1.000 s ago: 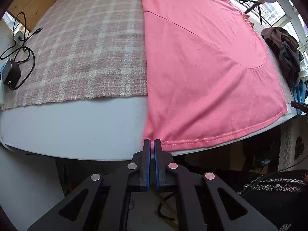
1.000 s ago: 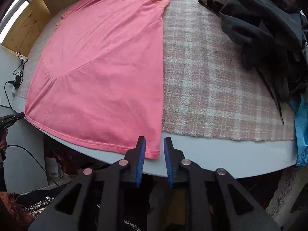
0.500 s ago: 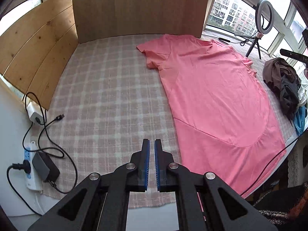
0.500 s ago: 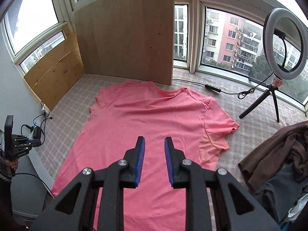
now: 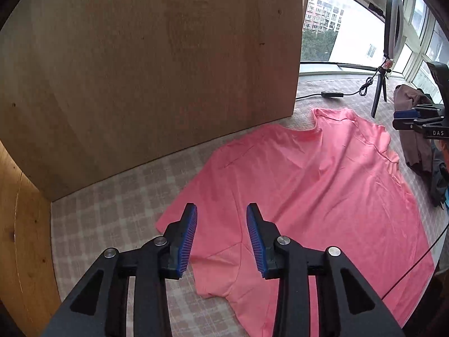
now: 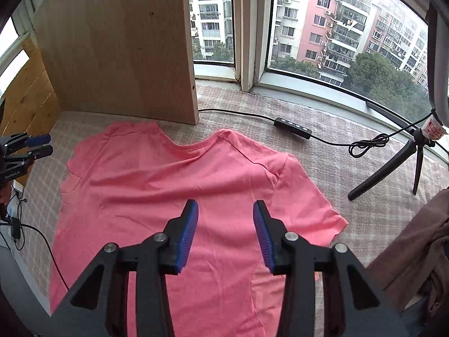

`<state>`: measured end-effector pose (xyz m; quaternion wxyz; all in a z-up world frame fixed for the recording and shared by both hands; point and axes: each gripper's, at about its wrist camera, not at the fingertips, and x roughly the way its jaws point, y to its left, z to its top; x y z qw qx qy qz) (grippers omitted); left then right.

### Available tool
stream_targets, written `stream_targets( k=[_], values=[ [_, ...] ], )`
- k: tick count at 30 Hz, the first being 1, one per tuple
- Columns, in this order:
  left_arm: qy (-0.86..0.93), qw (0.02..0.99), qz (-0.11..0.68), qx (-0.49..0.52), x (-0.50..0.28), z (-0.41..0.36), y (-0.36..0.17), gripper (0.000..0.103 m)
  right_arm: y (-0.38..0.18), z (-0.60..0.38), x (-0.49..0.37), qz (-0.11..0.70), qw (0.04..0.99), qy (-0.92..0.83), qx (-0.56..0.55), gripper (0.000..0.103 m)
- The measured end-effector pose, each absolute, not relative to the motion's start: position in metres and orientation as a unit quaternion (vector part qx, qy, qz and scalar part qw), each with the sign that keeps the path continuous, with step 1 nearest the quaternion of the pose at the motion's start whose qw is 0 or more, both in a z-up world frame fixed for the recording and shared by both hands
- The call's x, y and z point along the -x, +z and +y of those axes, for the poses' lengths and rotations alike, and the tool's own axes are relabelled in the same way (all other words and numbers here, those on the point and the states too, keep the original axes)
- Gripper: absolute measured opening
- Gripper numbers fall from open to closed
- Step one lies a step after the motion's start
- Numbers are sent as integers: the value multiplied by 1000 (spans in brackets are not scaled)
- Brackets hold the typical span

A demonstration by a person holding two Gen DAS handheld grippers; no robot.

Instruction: Fold clothes

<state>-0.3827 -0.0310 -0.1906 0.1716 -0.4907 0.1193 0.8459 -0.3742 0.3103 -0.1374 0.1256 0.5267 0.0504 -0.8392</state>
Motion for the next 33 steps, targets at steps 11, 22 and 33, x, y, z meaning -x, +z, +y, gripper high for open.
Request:
stream_targets(
  k=[11,22,33],
  values=[
    [826,98,38,554,311,-124,-229,34,-141,126,424,171,360,-793,-461,40],
    [790,13,-91,606,54,-170,-223,34,-210,-45,437,177,371,-709,-573,41],
    [787,51,-142,598,-65,-119,-247,34,-249,-99,415,252,262,-708,-606,53]
  ],
)
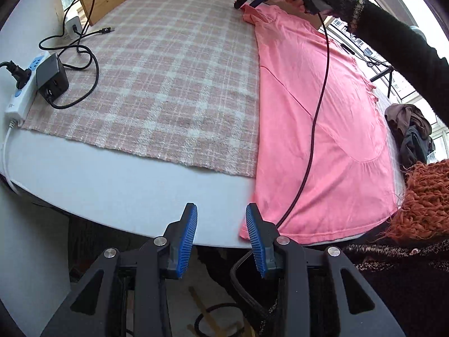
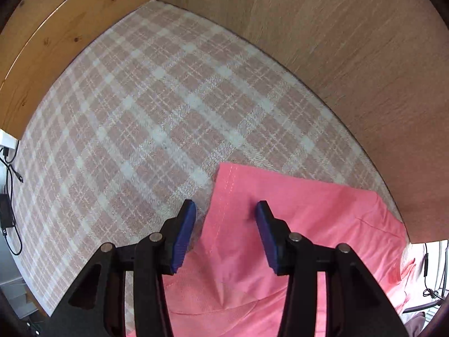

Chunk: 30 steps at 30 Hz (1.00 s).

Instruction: Fold clothes

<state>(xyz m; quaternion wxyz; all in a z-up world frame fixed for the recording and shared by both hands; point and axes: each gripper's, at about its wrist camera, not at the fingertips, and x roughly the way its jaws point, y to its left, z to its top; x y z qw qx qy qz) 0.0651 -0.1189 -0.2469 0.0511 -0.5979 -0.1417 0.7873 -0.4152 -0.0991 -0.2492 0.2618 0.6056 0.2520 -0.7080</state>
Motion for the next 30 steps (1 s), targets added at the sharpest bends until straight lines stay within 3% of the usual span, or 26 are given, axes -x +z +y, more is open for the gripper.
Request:
stream_targets(
  k=[7,16,18,19,22,30],
  values=[
    [794,56,-105,596,-81,-95,-256,35,-249,-88,414,220,251,-717,-613,48],
    [794,62,-90,598,-74,-66,-270,40,-244,-78,409,209,237,-728,-608,19],
    [795,58,-90,597,-72,-64,-274,39,-243,-76,409,208,237,-730,-606,5],
    [797,56,-92,595,-71,-64,-275,37,-242,-75,409,203,239,-732,-606,5],
    [799,55,-105,590,-68,-66,-278,2,-239,-70,409,185,247,-735,-604,4],
    [820,90,-116,553,-73,-57,-248,2,-211,-43,404,130,264,-757,-584,3]
  ],
)
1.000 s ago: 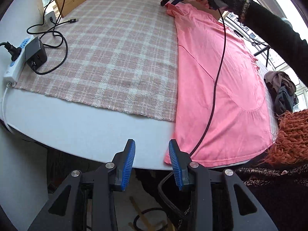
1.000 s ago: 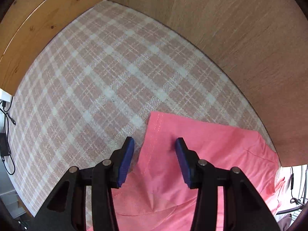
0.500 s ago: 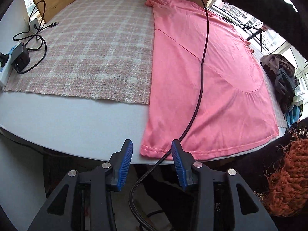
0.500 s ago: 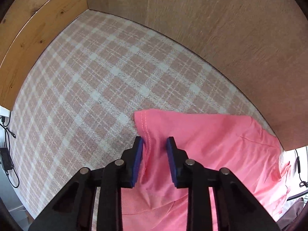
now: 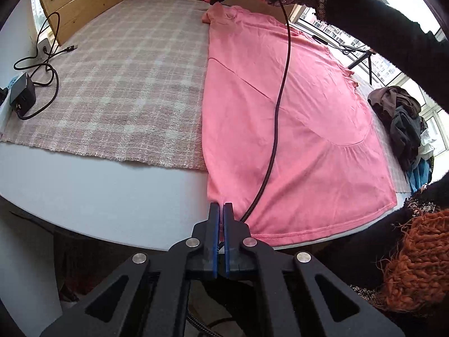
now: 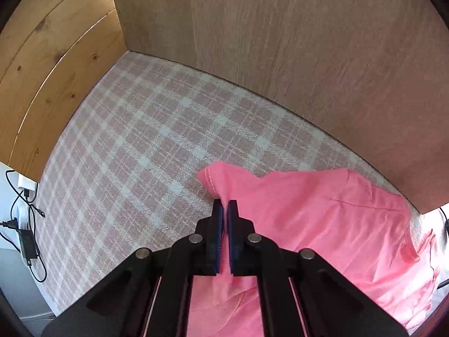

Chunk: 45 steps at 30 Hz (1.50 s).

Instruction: Fold clothes

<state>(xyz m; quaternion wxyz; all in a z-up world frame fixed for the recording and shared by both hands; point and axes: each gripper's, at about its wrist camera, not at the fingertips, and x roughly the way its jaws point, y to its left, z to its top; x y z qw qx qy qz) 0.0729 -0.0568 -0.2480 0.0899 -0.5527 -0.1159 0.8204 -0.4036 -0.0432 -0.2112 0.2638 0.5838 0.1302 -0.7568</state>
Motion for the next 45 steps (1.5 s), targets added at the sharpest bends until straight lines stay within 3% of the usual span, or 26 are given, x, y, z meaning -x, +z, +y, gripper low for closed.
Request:
stream_targets(
  k=[7,14,16,17,19,21,27,31,33,38,42,45],
  values=[
    [817,151,-87,549,-75,-17,-224,2,-181,15,397,92,254,-780,-564,3],
    [788,233,-64,566,-74,44,-232,2,-177,123,410,41,206,-804,-556,4],
    [769,251,-54,585,-72,60,-246,4,-191,154,420,57,175,-798,-574,9],
    [762,246,-42,597,-74,65,-251,4,-199,166,421,62,156,-789,-592,20],
    [756,241,-35,607,-80,64,-251,5,-197,189,417,47,147,-787,-597,23],
    [763,236,-54,600,-89,53,-237,8,-177,209,406,22,157,-801,-578,23],
    [766,235,-104,589,-134,18,-197,12,-112,249,379,-40,192,-799,-569,39],
    [752,227,-91,612,-156,13,-201,17,-86,265,364,14,160,-822,-546,41],
    [749,218,-78,621,-157,15,-209,17,-90,266,359,38,153,-823,-545,48],
    [754,237,-65,609,-145,32,-215,17,-126,244,322,31,240,-767,-594,48],
    [779,221,-44,584,-116,43,-220,18,-128,223,292,128,237,-787,-556,48],
    [797,222,-33,561,-85,55,-230,26,-137,216,282,144,257,-772,-564,48]
  ],
)
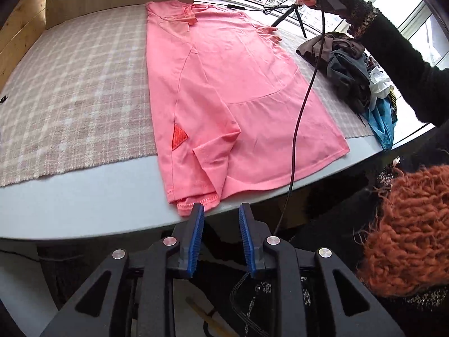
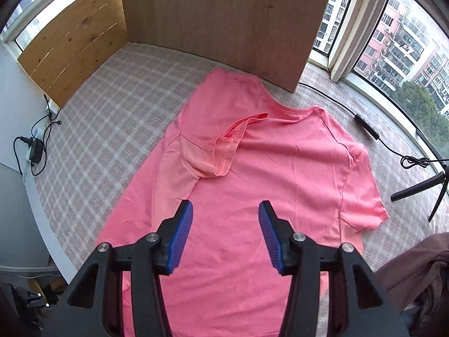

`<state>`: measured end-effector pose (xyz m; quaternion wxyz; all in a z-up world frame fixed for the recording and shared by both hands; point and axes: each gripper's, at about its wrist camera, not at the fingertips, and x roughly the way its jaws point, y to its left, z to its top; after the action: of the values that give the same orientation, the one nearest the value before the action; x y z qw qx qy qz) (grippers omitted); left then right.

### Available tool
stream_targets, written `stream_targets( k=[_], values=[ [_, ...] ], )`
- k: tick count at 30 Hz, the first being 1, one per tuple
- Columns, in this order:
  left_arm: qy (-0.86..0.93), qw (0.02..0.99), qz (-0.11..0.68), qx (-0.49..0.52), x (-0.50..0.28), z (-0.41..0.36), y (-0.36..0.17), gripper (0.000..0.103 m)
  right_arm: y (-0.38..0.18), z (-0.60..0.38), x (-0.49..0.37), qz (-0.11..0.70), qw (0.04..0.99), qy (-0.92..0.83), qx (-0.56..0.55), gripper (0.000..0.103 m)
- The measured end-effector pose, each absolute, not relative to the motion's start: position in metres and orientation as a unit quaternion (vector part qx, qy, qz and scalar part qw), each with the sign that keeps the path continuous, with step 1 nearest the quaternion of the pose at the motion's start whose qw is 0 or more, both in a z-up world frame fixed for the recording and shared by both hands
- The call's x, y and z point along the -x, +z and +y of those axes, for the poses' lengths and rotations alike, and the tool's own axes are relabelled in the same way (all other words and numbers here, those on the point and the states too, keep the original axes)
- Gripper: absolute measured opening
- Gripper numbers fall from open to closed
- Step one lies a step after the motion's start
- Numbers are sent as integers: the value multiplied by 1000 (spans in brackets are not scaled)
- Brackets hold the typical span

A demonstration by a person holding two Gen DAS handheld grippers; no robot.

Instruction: Fold clothes

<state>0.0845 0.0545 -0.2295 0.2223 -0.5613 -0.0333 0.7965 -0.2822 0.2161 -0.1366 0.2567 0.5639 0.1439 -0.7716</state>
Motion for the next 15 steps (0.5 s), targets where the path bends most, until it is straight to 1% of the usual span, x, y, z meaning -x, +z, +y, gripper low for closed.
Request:
stream_targets(
  k=[3,7,9,10,11,13,15],
  values=[
    [800,228,3,554,-58,72,-245,26,-143,215,272,139,274,-757,-576,48],
    [784,230,32,576,-39,85,-272,26,-146,222,254,140,286,-748,-582,48],
    [779,261,17,569,-43,88,-271,23,-147,227,245,144,288,-747,-582,48],
    [764,305,-5,568,-51,91,-265,21,-147,231,243,143,289,-745,-583,48],
    [750,342,-17,565,-59,96,-259,23,-147,236,242,141,290,-744,-585,48],
    [740,378,11,556,-81,107,-244,22,-148,243,241,140,288,-745,-585,48],
    [741,371,25,559,-87,107,-238,26,-149,247,246,139,285,-749,-581,48]
  ],
)
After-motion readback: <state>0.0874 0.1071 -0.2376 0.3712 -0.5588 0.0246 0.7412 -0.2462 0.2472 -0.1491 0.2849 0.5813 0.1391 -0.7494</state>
